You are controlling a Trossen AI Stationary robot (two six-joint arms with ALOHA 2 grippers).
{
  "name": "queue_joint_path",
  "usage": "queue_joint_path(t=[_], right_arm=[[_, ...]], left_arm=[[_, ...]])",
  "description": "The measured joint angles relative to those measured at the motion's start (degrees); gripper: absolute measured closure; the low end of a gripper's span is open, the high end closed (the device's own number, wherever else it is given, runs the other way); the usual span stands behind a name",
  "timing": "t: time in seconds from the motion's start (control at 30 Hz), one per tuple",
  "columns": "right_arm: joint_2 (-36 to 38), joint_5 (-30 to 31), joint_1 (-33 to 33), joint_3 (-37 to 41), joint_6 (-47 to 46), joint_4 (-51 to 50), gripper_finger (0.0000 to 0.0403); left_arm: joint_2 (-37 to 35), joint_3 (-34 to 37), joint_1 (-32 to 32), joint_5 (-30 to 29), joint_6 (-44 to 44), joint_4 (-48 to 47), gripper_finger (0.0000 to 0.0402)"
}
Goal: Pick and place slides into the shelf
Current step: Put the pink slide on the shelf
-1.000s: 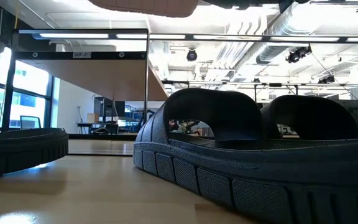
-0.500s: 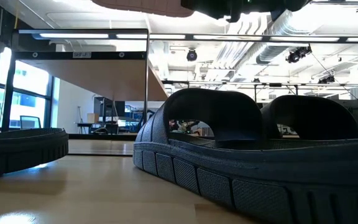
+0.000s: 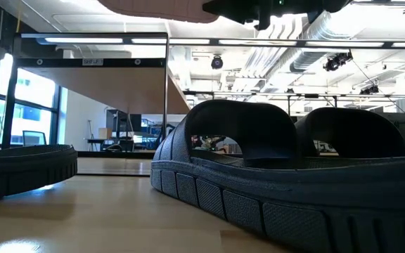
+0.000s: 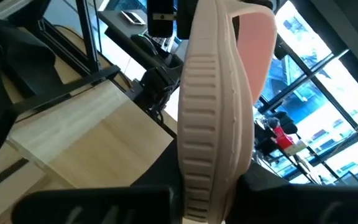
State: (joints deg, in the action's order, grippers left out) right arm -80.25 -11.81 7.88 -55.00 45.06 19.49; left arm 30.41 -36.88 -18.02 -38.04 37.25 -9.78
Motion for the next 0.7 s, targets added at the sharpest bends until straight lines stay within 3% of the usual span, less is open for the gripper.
queue_joint_path(t=[0.33, 0.53, 0.7], right_arm=[[0.00, 6.78, 0.00, 0.00, 1.90, 1.22, 0.0367], [-0.10, 13.03, 0.30, 0.00, 6.55, 1.22, 0.0367], [-1.27, 14.42, 2.49, 0.02, 14.12, 1.77, 0.0367]], left_arm=[[-0.02, 0.00, 0.00, -1.87, -3.94, -0.49, 0.0185], [-0.33, 0.00, 0.00, -7.15, -5.73, -2.83, 0.0163], [-0.92, 0.00, -0.04, -8.97, -6.24, -3.28, 0.0164]])
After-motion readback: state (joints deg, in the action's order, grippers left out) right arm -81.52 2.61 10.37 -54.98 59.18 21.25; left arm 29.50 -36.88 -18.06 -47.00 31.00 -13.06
